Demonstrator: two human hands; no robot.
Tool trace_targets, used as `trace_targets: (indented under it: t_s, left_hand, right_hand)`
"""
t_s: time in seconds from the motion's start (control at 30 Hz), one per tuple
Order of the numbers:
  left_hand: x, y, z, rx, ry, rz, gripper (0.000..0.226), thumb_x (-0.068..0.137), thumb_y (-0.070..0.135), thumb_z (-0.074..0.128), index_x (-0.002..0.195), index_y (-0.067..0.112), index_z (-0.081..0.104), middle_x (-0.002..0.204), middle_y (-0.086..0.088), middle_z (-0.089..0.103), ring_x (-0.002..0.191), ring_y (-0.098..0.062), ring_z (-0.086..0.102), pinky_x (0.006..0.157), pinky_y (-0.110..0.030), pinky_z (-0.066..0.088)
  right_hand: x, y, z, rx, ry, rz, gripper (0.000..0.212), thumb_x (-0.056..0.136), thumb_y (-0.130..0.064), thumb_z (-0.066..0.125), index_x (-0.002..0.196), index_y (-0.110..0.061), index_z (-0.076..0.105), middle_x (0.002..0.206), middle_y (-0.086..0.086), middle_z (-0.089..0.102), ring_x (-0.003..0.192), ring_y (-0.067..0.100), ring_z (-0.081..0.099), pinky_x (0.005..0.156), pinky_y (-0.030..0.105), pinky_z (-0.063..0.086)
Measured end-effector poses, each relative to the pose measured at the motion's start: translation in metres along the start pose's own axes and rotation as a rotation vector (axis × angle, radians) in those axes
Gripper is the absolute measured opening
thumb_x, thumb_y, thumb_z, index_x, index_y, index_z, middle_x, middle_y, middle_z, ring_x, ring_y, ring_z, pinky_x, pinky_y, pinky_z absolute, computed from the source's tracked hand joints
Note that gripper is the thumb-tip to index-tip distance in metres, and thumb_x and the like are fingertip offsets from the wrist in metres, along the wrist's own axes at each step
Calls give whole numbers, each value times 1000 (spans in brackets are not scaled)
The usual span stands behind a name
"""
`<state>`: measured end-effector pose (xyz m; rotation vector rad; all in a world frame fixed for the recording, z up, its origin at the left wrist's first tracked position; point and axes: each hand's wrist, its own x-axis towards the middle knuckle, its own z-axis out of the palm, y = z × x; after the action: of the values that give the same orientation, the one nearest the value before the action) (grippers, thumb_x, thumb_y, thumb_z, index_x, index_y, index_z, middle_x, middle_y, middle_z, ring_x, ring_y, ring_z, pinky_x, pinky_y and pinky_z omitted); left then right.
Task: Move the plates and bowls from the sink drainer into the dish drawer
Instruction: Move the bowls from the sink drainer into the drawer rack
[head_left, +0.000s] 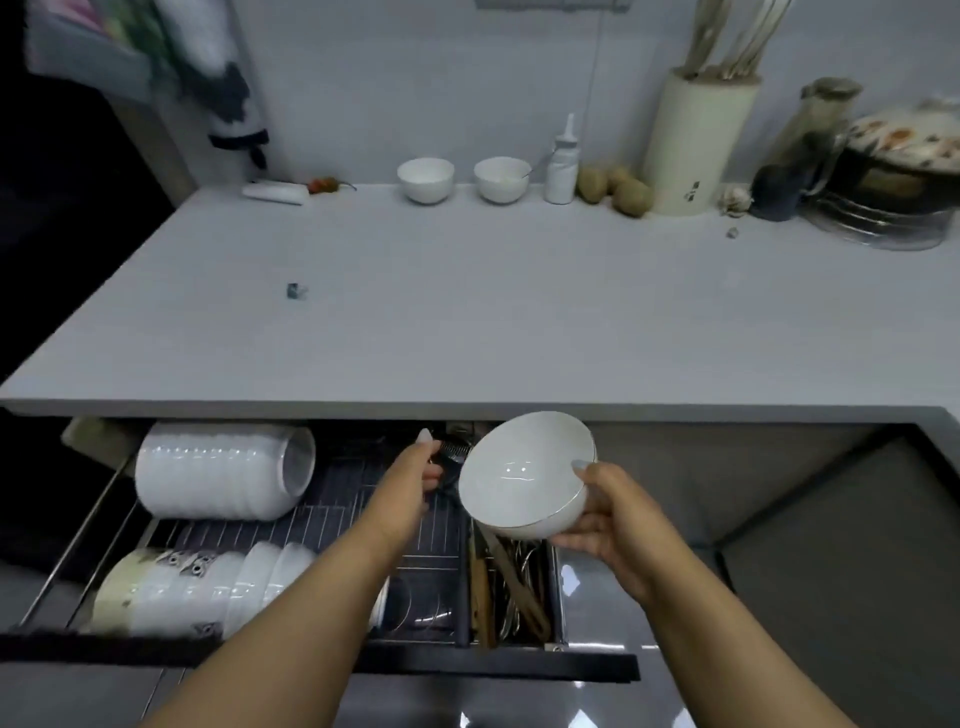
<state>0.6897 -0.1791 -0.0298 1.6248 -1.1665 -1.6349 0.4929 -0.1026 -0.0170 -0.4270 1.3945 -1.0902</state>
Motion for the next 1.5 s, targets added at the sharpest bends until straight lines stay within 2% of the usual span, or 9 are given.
trace_targets:
  t_s: [0.13, 0.27, 0.47, 0.63, 0.8, 0.93, 1.1, 1.27, 1.5]
  left_hand:
    - [5, -38, -58, 164, 149, 47, 54, 99, 50, 32, 145, 24, 38, 156, 1, 29, 144, -17, 23, 117, -37, 16]
    - [8, -81, -96, 712, 173, 40, 55, 98, 54, 25, 150, 36, 22, 162, 4, 2, 148, -17, -5, 120, -42, -3]
    - [7, -130, -122, 1141, 133, 60, 67, 94, 60, 15, 153, 29, 5, 162, 0, -8, 148, -17, -13, 120, -44, -8]
    - [5, -136, -120, 1172, 155, 211, 88, 75, 63, -6, 153, 25, 9, 162, 2, 7, 148, -16, 4, 121, -37, 0]
    - [5, -136, -121, 1110, 167, 207, 80, 82, 60, 8, 152, 21, 16, 158, 0, 24, 146, -18, 16, 121, -36, 9]
    - [6, -137, -121, 1117, 182, 225, 88, 75, 62, 2, 150, 20, 22, 155, 2, 31, 142, -15, 24, 119, -36, 15]
    - [6, -138, -121, 1111, 193, 222, 85, 77, 61, 9, 149, 19, 27, 151, 2, 37, 139, -15, 29, 118, -36, 19]
    - [8, -140, -120, 1120, 183, 205, 75, 83, 55, 23, 149, 18, 25, 152, 3, 34, 140, -14, 27, 117, -35, 19]
    - [7, -141, -121, 1126, 194, 219, 77, 81, 57, 16, 147, 19, 28, 152, 3, 35, 138, -14, 30, 117, -32, 19]
  right_hand:
    - [18, 29, 38, -134, 6, 73, 23, 90, -25, 58, 108, -12, 54, 113, 20, 60, 84, 32, 65, 72, 41, 59]
    - [40, 59, 66, -264, 21, 145, 34, 87, -29, 62, 114, -11, 52, 117, 14, 58, 98, 30, 64, 70, 43, 61]
    - [68, 95, 97, -576, 33, 229, 47, 80, -33, 67, 116, -9, 50, 98, 2, 57, 84, 20, 61, 62, 39, 61]
    - [96, 124, 112, -773, -29, 255, 86, 45, -54, 69, 118, -15, 47, 112, 4, 59, 98, 27, 63, 78, 49, 59]
    - [103, 138, 138, -861, -59, 330, 77, 63, -43, 71, 128, -11, 45, 123, 9, 58, 104, 28, 61, 88, 46, 56]
    - [108, 147, 152, -877, -67, 372, 85, 60, -44, 72, 131, -8, 42, 127, 11, 55, 109, 30, 59, 91, 47, 54]
    - [123, 167, 153, -924, -76, 391, 109, 40, -54, 63, 137, -11, 38, 124, 10, 59, 102, 28, 62, 83, 43, 58]
    - [120, 174, 162, -884, -58, 377, 82, 66, -38, 72, 135, -10, 37, 125, 10, 58, 104, 28, 62, 84, 39, 56]
    - [131, 190, 169, -932, -122, 364, 78, 67, -42, 75, 130, -8, 45, 123, 10, 61, 106, 26, 63, 83, 37, 57]
